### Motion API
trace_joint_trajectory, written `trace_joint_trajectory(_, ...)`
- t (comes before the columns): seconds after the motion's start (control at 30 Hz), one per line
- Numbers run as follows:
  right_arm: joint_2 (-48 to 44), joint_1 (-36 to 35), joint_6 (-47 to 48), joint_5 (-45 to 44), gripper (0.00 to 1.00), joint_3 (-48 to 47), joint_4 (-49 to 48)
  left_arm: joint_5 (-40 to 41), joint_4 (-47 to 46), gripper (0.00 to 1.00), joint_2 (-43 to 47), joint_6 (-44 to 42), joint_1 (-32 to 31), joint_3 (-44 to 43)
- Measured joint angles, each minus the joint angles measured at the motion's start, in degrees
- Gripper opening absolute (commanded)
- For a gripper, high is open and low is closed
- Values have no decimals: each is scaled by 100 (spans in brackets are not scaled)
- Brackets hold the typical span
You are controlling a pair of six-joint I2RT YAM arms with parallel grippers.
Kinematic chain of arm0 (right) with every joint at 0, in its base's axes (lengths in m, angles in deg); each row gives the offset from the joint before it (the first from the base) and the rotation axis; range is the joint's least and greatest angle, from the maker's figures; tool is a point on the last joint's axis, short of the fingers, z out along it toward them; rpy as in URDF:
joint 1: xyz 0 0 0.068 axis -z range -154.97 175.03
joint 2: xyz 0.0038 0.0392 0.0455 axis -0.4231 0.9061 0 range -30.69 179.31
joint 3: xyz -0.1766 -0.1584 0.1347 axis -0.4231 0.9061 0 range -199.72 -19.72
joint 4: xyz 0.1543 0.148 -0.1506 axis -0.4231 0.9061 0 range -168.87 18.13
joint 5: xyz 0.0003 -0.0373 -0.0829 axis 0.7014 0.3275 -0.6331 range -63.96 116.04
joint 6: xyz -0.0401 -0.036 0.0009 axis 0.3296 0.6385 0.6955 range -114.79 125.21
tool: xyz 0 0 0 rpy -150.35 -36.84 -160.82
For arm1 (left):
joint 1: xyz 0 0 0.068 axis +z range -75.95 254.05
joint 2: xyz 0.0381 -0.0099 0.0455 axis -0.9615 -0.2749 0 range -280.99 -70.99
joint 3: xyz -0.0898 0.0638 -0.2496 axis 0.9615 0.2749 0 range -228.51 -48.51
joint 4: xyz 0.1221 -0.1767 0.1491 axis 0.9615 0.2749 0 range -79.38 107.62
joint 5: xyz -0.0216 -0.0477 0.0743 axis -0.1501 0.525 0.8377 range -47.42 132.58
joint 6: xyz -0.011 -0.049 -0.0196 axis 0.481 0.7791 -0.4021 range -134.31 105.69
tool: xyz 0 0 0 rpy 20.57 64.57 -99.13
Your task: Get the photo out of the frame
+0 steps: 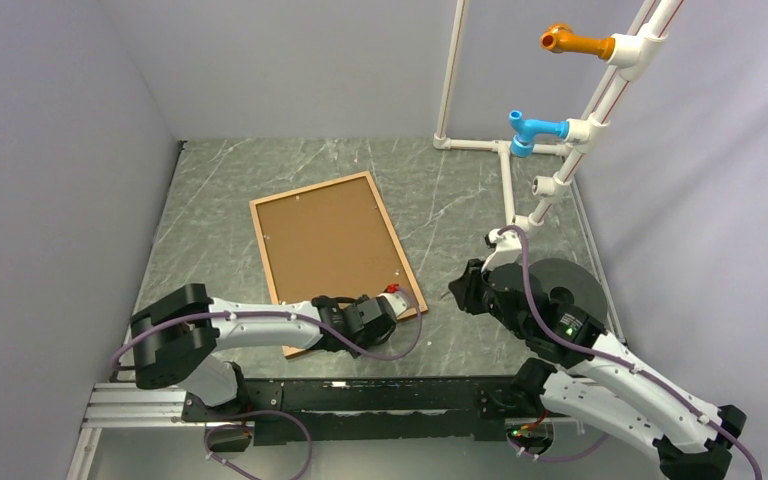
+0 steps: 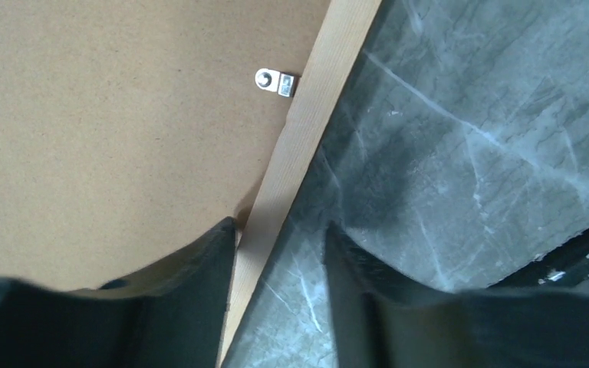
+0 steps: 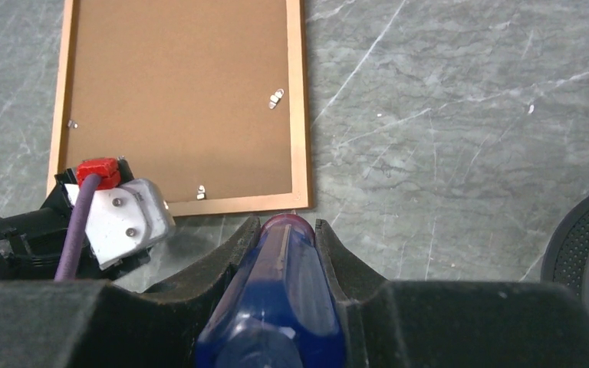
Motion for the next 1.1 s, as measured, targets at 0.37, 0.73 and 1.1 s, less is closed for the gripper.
trace_joint_trajectory(0.37, -205, 0, -125, 195, 0, 122, -11, 275, 210, 0, -387, 164, -9, -264)
trace_joint_trajectory(0.73, -63, 0, -232, 168, 0, 72, 13, 369, 527, 0, -901, 942, 111, -855)
trace_joint_trajectory(1.1, -343, 11, -708, -627, 0, -24, 669, -531, -621, 0, -1344, 2782, 1038, -1381)
